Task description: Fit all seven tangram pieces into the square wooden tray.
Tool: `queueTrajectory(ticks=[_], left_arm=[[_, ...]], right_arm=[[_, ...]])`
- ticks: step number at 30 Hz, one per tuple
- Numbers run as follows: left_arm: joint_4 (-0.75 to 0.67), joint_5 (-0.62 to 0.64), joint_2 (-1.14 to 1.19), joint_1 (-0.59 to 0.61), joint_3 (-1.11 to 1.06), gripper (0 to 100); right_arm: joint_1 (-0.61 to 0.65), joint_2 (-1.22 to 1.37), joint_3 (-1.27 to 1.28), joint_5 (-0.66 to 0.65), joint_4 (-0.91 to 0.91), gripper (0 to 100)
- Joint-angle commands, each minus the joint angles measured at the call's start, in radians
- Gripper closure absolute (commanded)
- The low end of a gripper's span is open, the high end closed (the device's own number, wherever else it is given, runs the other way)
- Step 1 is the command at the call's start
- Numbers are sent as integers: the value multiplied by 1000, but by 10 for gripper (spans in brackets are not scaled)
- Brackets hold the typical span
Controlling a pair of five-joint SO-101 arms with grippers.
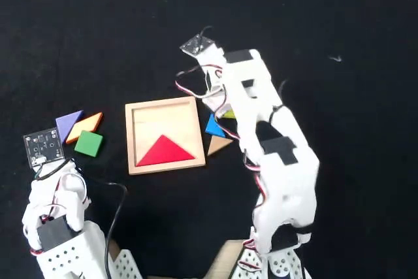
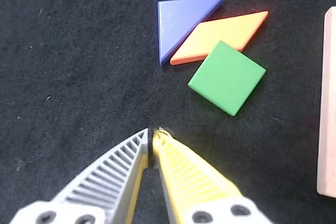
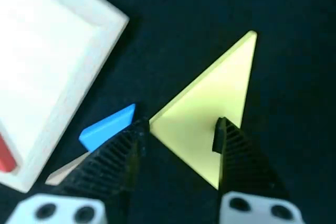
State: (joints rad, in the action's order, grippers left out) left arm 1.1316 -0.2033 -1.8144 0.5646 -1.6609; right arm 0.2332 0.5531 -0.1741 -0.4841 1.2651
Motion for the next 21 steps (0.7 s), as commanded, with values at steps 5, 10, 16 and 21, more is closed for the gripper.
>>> queueTrajectory(ticks=[5, 10, 16, 21], left_arm=[[-21, -9, -8, -10, 27, 970], [-21, -9, -8, -12, 27, 970], [-21, -9, -8, -12, 27, 970], [-21, -9, -8, -12, 27, 970]], right_arm=[[3, 74, -168, 8, 87, 765], [8, 81, -151, -5, 100, 707], [18, 79, -84, -46, 81, 733], [5, 74, -47, -46, 64, 733]])
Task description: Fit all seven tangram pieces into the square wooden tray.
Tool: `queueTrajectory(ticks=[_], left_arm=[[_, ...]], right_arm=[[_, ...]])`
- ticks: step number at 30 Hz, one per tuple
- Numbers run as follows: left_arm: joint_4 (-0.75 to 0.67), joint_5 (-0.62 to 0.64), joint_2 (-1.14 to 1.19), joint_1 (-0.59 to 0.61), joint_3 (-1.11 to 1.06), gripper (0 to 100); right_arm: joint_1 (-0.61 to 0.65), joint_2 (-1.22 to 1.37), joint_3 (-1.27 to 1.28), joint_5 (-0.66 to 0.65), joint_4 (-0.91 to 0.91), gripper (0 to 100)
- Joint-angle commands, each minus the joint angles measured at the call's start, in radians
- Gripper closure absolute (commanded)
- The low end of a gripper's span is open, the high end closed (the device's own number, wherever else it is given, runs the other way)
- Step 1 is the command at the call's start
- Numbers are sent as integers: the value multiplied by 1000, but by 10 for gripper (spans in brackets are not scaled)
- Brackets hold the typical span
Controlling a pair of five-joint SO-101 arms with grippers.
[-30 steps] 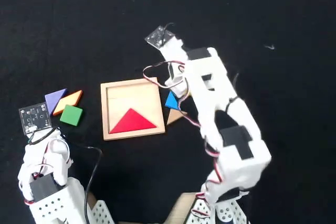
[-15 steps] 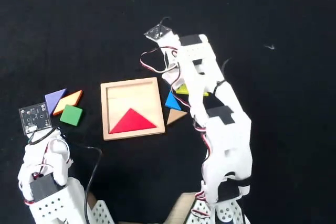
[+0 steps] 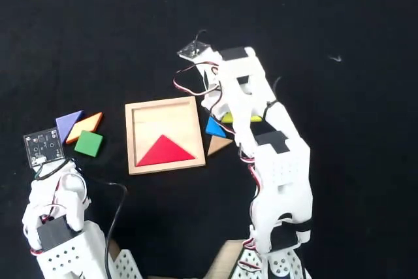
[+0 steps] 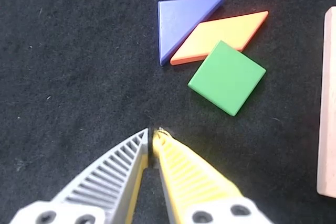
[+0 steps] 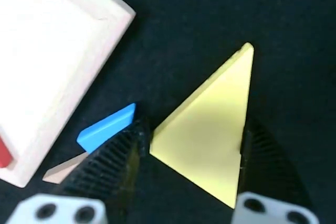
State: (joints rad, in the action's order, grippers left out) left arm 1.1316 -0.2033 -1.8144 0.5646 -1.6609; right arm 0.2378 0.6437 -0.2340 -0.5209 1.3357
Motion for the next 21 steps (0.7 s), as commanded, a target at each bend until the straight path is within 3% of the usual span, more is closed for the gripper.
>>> queueTrajectory(ticks=[1, 10, 16, 21], left_arm=[[-21, -9, -8, -12, 27, 970], [-21, -9, -8, -8, 27, 970], [-21, -9, -8, -5, 27, 970], [-21, -9, -8, -5, 25, 970]], right_arm=[[3, -22, 7, -5, 2, 733], [49, -255, 44, -11, 103, 733], [69, -259, 206, -72, 14, 733], [-2, -213, 232, -87, -55, 730]])
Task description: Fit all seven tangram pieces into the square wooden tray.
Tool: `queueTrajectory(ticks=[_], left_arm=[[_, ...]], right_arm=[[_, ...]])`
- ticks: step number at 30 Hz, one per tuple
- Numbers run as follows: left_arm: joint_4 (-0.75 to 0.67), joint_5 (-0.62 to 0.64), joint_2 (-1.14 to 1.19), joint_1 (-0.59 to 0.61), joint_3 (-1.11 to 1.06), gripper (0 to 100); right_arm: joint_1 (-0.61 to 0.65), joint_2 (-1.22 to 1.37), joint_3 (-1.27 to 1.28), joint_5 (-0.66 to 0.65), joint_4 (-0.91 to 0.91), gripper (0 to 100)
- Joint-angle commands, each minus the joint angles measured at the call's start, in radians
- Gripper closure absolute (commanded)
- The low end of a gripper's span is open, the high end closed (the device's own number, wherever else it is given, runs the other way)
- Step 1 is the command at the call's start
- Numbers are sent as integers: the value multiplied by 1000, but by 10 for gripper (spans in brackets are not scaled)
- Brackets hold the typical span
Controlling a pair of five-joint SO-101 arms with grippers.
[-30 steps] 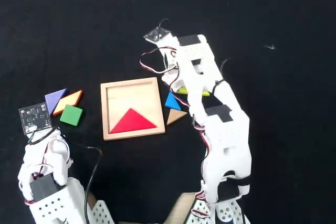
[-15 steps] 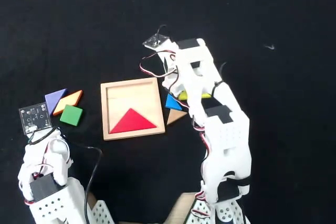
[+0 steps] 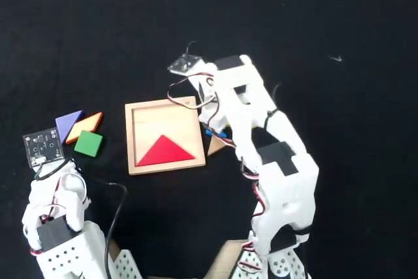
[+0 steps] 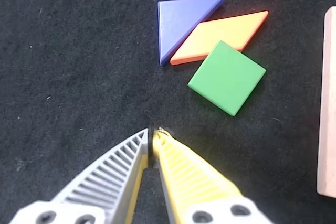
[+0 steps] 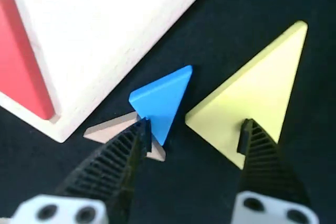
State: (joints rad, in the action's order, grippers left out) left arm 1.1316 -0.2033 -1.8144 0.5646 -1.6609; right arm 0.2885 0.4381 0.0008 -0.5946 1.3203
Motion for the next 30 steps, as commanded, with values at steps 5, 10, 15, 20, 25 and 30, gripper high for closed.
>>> queueTrajectory(ticks=[5, 10, 15, 20, 25, 30], left_arm=[[-21, -9, -8, -8, 25, 970], [-21, -9, -8, -10, 25, 970], [-21, -9, -8, -10, 25, 970], [-21, -9, -8, -10, 25, 970], [-21, -9, -8, -10, 25, 970], [-21, -9, -8, -10, 25, 970]], right_arm=[[-94, 2, 5, -97, -49, 730], [-91, 4, 5, -133, -51, 730], [-89, 5, 5, -164, -52, 729], [-84, 56, -1, -175, -66, 729], [-77, 104, -44, -170, -61, 729], [-78, 104, -67, -173, -58, 733]])
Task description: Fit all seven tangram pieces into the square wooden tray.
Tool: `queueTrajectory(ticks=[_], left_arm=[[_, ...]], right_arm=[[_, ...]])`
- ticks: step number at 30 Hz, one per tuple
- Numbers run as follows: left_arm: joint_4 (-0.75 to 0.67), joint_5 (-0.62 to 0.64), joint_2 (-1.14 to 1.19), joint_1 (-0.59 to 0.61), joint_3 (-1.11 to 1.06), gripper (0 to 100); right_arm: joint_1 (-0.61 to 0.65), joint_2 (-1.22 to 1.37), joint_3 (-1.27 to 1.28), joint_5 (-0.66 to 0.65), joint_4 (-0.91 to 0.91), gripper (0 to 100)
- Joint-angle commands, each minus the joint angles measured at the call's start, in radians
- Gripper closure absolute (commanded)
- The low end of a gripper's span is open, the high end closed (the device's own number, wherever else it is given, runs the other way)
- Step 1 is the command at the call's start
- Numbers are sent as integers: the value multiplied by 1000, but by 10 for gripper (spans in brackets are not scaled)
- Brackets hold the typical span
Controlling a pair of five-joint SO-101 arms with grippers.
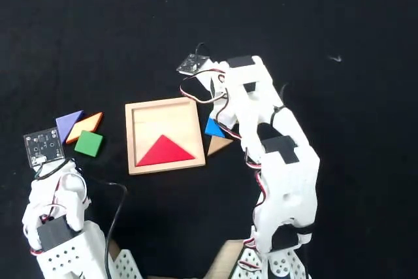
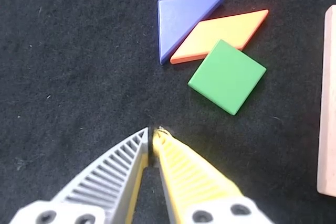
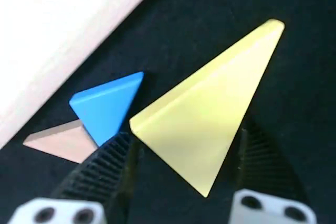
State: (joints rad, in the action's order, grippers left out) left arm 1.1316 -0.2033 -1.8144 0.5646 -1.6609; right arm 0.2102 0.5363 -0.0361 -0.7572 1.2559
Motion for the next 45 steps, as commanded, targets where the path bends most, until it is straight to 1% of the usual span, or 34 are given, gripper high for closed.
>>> queueTrajectory(ticks=[1, 6, 16, 20, 25, 30, 36, 45], left_arm=[[-21, -9, -8, -10, 25, 970], [-21, -9, -8, -10, 25, 970], [-21, -9, -8, -10, 25, 970], [-21, -9, -8, -10, 25, 970], [-21, -9, -8, -10, 25, 970], [-21, -9, -8, -10, 25, 970], [-21, -9, -8, -10, 25, 970], [-21, -9, -8, -10, 25, 970]], right_arm=[[2, 5, -30, -12, 6, 734], [0, 1, -30, -48, -17, 798], [-3, -1, -183, -18, 74, 804], [-31, 4, -242, 5, 77, 805], [-68, 7, -271, 3, 55, 894], [-81, 7, -277, 5, 48, 956], [-81, 7, -275, 6, 3, 957], [-43, 5, -277, 8, 0, 955]])
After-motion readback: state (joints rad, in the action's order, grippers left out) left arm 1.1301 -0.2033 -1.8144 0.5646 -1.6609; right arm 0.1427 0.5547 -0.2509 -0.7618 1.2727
